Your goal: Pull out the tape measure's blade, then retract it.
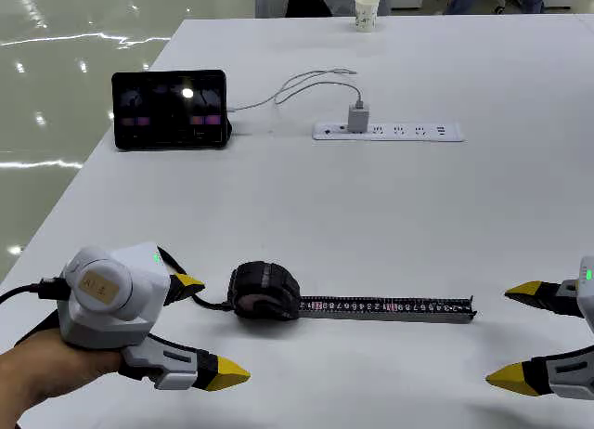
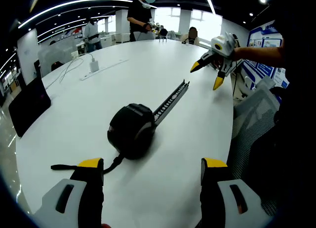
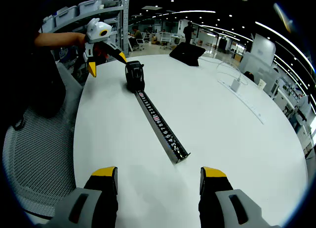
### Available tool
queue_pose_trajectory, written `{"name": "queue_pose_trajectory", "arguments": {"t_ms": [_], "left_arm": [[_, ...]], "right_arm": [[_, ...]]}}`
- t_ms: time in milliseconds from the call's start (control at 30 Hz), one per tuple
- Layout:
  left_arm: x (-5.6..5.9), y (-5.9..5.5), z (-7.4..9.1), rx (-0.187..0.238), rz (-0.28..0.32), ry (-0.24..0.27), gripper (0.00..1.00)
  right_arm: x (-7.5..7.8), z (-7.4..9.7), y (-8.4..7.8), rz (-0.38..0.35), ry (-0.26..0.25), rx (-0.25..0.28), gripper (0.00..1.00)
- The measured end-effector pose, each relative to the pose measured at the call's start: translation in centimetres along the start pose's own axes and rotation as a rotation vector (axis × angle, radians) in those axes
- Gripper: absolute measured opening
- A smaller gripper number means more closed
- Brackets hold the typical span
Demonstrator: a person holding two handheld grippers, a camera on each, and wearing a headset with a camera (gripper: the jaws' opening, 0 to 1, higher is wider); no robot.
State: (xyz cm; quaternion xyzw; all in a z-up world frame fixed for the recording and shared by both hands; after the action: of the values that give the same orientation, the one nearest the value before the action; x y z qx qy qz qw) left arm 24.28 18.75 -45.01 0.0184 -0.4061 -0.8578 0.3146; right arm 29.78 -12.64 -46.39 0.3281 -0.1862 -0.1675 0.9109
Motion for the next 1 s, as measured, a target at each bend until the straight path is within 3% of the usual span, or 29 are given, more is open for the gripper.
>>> {"name": "queue_pose_trajectory", "arguments": {"t_ms": [233, 433, 667, 1000], "left_arm": [[1.0, 0.1, 0.0, 0.070, 0.049, 0.045, 0.79], [2.0, 0.0, -0.4, 0.085, 0.055, 0.057, 0.81], [2.6, 0.7, -0.2, 0.143, 0.068, 0.107, 0.85], [3.9, 1.5, -0.7, 0.197, 0.086, 0.133, 0.88]], "right_arm": [[-1.2, 0.4, 0.1, -0.050, -0.019, 0.019, 0.70], [-1.8, 0.7, 0.4, -0.100, -0.048, 0.036, 0.74], [-2.2, 1.0, 0.9, -0.145, -0.073, 0.059, 0.78], [-3.1, 1.2, 1.5, -0.208, -0.118, 0.081, 0.83]]}}
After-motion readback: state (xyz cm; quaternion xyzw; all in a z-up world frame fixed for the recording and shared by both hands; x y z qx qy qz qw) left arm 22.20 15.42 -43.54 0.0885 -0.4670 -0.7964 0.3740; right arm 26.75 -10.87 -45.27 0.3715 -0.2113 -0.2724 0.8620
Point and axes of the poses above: the centre of the closed fingertips' face, and the gripper's own axes: z roughly backward along the fingers, x roughly to its right, y roughly out of its top, the point moved 2 cm from there along z, roughly backward along the fingers, and after that the axes turned 14 degrees about -y, right-handed, at the moved point
